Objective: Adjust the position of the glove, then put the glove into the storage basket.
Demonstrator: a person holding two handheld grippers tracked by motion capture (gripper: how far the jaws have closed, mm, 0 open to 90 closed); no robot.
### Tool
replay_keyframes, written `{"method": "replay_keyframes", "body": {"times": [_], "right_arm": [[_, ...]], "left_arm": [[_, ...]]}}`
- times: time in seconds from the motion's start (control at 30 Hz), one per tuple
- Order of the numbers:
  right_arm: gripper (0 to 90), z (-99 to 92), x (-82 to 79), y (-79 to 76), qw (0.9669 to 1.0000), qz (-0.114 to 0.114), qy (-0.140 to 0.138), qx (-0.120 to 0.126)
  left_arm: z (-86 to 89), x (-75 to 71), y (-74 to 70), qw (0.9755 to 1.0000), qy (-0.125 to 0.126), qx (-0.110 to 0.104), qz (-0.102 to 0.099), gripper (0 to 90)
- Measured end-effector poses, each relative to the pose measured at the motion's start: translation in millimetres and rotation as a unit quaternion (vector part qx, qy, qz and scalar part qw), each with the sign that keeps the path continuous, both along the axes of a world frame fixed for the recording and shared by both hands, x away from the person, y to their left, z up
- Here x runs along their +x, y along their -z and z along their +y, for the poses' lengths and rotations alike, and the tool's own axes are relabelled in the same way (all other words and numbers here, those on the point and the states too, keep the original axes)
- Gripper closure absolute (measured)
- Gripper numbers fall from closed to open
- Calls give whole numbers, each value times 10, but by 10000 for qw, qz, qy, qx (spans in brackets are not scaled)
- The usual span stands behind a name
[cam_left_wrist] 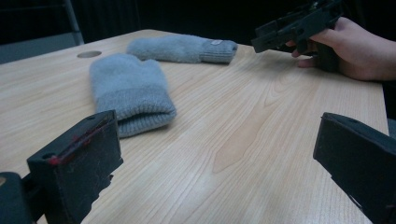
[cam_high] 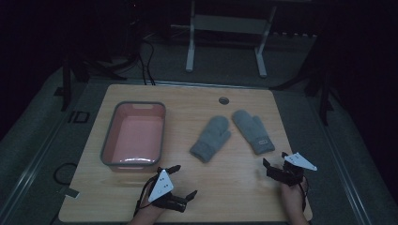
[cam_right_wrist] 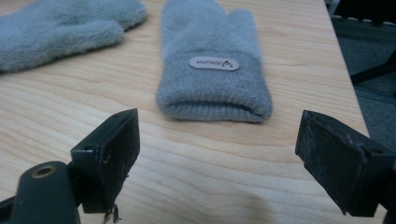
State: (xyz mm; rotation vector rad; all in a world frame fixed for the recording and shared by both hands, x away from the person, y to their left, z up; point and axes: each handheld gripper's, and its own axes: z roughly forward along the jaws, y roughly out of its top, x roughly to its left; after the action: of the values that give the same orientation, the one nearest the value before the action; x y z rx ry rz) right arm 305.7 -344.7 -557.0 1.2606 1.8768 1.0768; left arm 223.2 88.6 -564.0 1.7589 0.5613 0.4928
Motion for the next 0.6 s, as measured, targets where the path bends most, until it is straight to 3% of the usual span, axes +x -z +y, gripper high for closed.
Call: {"method": "replay_keyframes", "body": {"times": [0.17,0.33,0.5,0.6], "right_arm": [[156,24,-4,1,9997,11,-234,-56],[171,43,-17,-5,9998,56,-175,-82],[138,75,-24,-20,9995,67,-238,-188],[138,100,-16,-19,9987,211,-436,-176]], "left_arm": [[1,20,16,10000,-10,41,50,12],[3,25,26,9999,-6,68,116,12],[-21,-8,12,9999,90,124,13,12],[-29,-6,23,9998,108,139,51,12]]}}
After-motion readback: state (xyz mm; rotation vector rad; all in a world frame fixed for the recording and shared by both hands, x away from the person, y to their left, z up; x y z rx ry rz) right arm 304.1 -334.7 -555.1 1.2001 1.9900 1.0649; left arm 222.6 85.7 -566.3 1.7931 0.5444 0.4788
